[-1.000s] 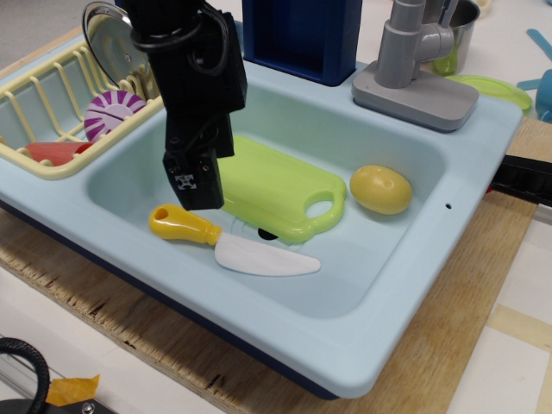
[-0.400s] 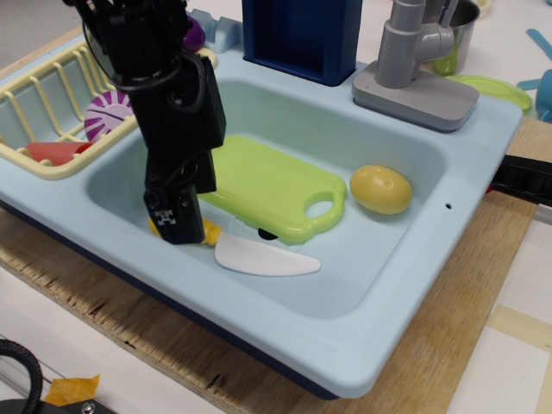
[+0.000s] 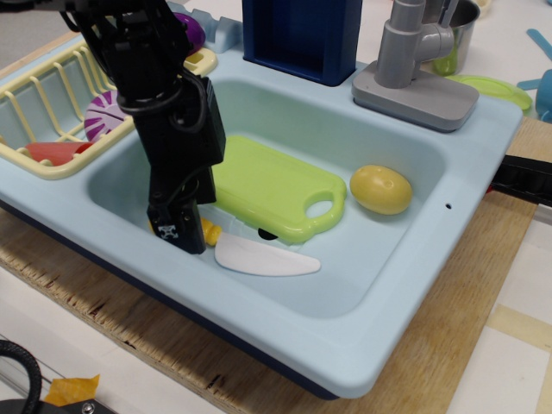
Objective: Put knife on cutting board
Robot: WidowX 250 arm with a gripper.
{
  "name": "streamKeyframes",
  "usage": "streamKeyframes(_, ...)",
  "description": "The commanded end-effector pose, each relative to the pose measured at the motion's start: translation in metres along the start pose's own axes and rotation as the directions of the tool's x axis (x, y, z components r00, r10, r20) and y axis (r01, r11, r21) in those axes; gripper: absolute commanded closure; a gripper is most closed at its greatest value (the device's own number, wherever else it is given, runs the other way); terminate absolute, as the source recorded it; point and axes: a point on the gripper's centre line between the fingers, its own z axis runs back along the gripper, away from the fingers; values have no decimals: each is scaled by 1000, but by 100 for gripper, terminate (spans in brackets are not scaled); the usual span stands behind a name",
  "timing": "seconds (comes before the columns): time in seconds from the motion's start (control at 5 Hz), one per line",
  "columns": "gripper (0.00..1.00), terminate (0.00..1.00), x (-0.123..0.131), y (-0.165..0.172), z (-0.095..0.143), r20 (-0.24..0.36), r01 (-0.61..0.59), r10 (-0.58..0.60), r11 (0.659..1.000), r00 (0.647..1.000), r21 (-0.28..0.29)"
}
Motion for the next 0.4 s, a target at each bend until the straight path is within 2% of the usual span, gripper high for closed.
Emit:
streamKeyframes(0.0,100,0,-7,3,-10,-6,-49,49,999,999,-18)
streamKeyframes(0.2,100,0,-7,4,-15,-9,-59,59,998,998,-36)
